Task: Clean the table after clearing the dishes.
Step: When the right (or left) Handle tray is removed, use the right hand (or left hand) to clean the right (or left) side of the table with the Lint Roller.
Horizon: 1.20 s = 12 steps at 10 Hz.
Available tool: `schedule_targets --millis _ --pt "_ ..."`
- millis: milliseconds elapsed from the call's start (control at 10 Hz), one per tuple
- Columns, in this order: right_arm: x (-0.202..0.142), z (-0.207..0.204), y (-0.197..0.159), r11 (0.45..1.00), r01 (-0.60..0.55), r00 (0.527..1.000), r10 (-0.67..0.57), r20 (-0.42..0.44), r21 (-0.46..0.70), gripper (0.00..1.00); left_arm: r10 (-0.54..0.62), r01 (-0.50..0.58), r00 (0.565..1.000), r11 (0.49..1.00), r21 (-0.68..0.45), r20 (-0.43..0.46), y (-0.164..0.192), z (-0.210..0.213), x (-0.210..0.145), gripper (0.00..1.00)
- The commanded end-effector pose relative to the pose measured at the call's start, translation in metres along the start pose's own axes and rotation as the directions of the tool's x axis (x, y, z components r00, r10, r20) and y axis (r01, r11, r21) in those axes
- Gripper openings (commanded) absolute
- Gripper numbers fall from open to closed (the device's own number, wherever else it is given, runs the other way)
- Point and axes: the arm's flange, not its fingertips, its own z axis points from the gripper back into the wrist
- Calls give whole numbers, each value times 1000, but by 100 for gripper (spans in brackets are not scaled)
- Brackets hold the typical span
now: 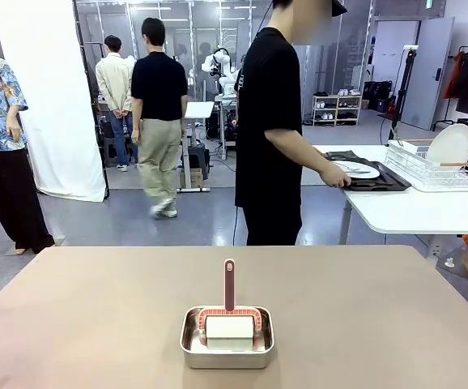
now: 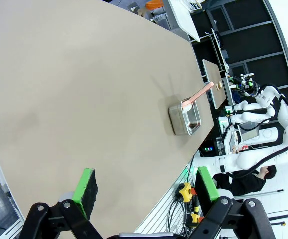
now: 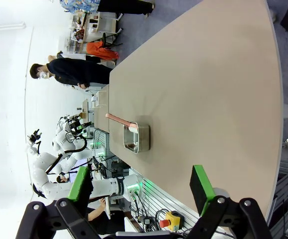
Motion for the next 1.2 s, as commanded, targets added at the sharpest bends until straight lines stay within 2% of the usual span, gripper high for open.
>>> schedule_targets --millis 0,100,300,400,600,800,1000,1100 --pt "1 -6 23 994 -97 995 96 -18 -58 100 -4 4 1000 1000 -3 7 -1 1 -3 100" --pt "2 -16 57 972 -203 978 197 -62 -119 100 -4 4 1000 1000 -3 7 -1 1 -3 100" --pt "4 -61 141 889 -427 889 378 -257 -168 100 -4 4 1000 1000 -3 7 -1 1 -3 100" --pt "1 -97 175 835 -520 824 434 -365 -182 100 -4 4 1000 1000 -3 7 -1 1 -3 100" --pt "-14 -180 227 689 -694 668 506 -546 -211 100 -4 4 1000 1000 -3 7 -1 1 -3 100" --pt "-45 -267 254 534 -827 486 526 -698 -174 100 -4 4 1000 1000 -3 7 -1 1 -3 100" --pt "-81 -332 252 413 -897 373 519 -769 -157 100 -4 4 1000 1000 -3 7 -1 1 -3 100" --pt "-100 -353 247 349 -924 333 534 -777 -156 100 -4 4 1000 1000 -3 7 -1 1 -3 100"
